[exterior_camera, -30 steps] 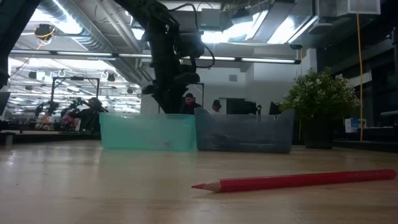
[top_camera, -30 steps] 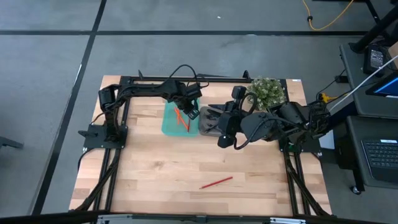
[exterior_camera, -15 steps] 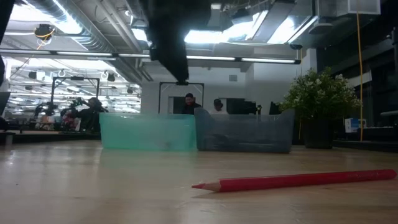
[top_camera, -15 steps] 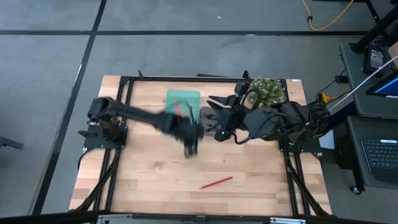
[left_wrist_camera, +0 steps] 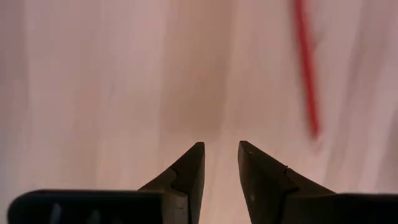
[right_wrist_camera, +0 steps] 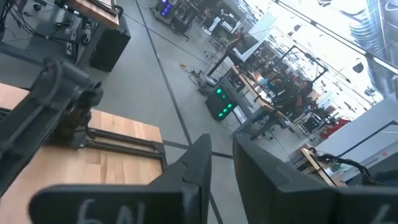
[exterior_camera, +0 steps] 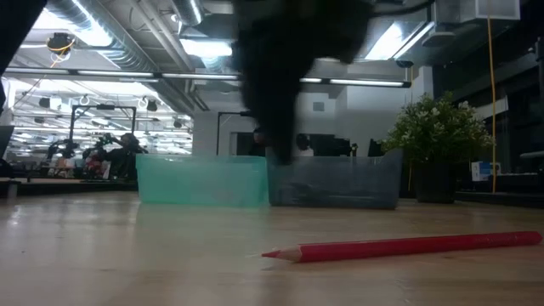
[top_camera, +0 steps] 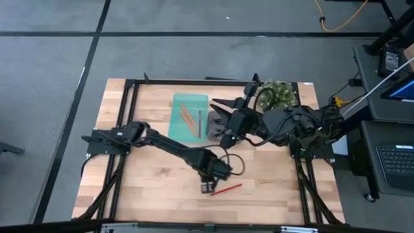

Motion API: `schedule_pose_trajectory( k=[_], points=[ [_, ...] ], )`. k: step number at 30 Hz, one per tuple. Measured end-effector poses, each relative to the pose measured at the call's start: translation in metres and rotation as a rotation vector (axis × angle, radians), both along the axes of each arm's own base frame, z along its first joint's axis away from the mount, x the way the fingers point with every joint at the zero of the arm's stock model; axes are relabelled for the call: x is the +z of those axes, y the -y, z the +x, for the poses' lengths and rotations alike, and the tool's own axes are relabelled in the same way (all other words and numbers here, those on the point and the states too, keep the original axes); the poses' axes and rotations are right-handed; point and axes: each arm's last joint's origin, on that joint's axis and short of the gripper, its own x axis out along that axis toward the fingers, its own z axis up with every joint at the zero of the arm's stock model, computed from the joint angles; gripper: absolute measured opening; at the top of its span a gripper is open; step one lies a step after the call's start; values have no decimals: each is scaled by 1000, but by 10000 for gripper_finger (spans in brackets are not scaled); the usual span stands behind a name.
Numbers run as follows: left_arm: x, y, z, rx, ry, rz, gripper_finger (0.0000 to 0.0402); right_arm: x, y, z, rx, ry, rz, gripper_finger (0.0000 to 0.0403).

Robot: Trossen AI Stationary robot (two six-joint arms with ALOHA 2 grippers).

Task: Sort pens & pencils
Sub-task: Put the red colored pencil into the green bin

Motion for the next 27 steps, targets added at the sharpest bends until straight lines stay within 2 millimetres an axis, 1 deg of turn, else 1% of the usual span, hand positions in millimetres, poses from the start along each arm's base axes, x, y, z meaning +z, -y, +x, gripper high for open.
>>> schedule_pose_trajectory(
  k=[1,5,7,11,15,19,21,25,27],
  points=[
    [1,4,7,-9,22,-3,90,0,0,0,0,-2,-1,69],
    [8,13,25,-34,82,-22,90,-1,0,0,1,-11,-2,69],
    [13,15,27,-21,96,-48,90,-2,-2,-1,5,-13,0,69],
    [13,19,29,27,112,-92,90,-2,-3,-2,9,-14,9,69],
    [14,30,28,25,128,-114,90,-2,-4,-2,10,-14,9,69],
    [-2,38,29,26,101,-120,90,-2,-4,-2,10,-11,13,69],
    [-11,41,34,20,110,-145,90,-2,-4,-2,10,-8,17,69],
    [-31,42,36,25,61,-142,90,-2,-4,-2,8,4,34,69],
    [-34,41,36,28,48,-134,90,-2,-4,-2,9,4,36,69]
  ],
)
